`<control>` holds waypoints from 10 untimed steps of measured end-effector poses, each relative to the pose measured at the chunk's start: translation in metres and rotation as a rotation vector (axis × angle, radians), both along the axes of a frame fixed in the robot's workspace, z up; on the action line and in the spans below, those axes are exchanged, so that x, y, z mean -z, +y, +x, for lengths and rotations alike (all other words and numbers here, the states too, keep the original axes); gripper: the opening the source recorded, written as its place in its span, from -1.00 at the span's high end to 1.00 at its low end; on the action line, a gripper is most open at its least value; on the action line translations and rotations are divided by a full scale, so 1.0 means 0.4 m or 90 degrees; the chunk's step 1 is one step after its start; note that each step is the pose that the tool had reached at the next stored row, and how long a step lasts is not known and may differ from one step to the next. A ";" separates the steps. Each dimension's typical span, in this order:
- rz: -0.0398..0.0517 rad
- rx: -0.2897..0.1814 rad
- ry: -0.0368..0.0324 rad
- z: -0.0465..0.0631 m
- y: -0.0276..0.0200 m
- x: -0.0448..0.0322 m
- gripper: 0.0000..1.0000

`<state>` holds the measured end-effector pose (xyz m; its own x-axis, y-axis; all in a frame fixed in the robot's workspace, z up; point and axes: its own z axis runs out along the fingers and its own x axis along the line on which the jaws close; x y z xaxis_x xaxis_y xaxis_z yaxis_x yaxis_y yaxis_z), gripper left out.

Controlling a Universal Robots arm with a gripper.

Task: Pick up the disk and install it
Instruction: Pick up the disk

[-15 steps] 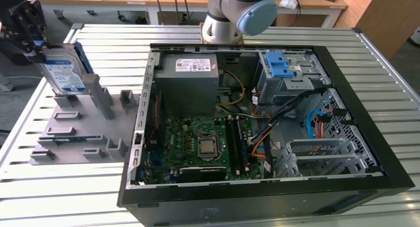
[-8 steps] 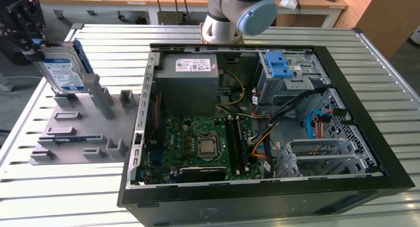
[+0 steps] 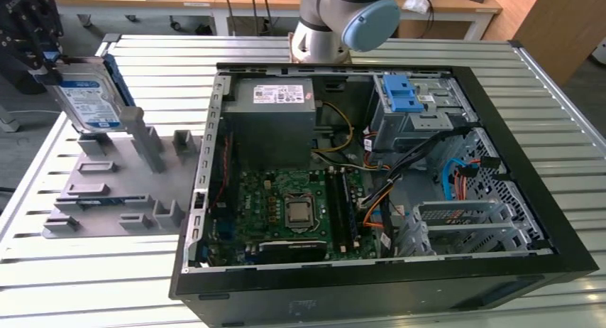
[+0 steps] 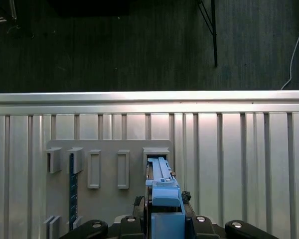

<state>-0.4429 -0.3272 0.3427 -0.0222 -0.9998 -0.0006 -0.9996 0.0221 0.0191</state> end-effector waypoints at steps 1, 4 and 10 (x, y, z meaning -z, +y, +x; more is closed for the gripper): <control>0.0000 0.000 0.0000 0.000 0.000 -0.002 0.27; 0.0000 0.000 0.0000 0.000 0.000 -0.008 0.27; 0.0000 0.000 0.0000 0.000 0.000 -0.018 0.27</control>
<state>-0.4430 -0.3272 0.3498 -0.0221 -0.9998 -0.0007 -0.9996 0.0221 0.0191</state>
